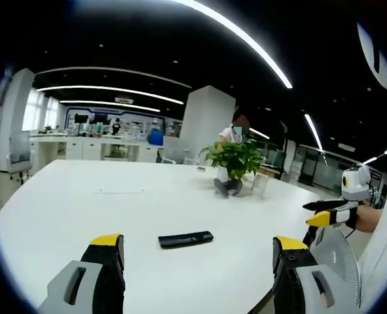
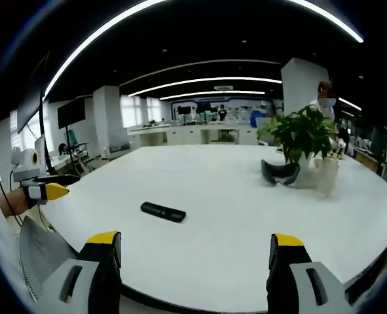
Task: Press the specified remote control buttons in sequence, fully releasing each button before pressing the next.
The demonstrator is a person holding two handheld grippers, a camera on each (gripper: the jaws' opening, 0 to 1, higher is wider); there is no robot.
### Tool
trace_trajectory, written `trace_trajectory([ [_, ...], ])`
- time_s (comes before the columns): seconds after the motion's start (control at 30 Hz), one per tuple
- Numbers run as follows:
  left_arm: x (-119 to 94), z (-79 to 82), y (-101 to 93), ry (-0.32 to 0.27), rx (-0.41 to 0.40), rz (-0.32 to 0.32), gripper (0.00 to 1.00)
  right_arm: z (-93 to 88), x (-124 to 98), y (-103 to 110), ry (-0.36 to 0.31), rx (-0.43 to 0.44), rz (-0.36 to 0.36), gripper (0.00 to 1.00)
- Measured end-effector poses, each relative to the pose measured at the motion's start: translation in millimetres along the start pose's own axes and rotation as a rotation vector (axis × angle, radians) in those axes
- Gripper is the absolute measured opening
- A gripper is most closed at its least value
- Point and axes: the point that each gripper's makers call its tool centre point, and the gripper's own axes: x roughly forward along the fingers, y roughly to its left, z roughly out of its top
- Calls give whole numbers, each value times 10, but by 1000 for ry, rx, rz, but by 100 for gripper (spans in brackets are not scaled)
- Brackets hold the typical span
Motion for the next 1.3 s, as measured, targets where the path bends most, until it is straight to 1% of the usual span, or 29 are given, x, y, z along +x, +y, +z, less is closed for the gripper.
trace_trajectory([
  [0.3, -3, -13, 6, 6, -1, -2, 97, 52, 36, 67, -5, -12, 12, 92],
  [0.43, -5, -33, -5, 14, 1, -2, 97, 63, 35, 72, -9, -12, 15, 92],
  [0.7, -17, -19, -4, 8, 5, 5, 96, 90, 37, 72, -12, -18, 20, 92],
  [1.03, -64, -49, 16, 5, -4, 20, 97, 83, 43, 83, -6, -19, 25, 92],
  [1.27, -70, -78, 39, 15, -4, 27, 97, 85, 52, 106, -2, -20, 29, 92],
  [1.3, -67, -78, 39, 15, -4, 26, 97, 75, 54, 85, -3, -19, 27, 92],
])
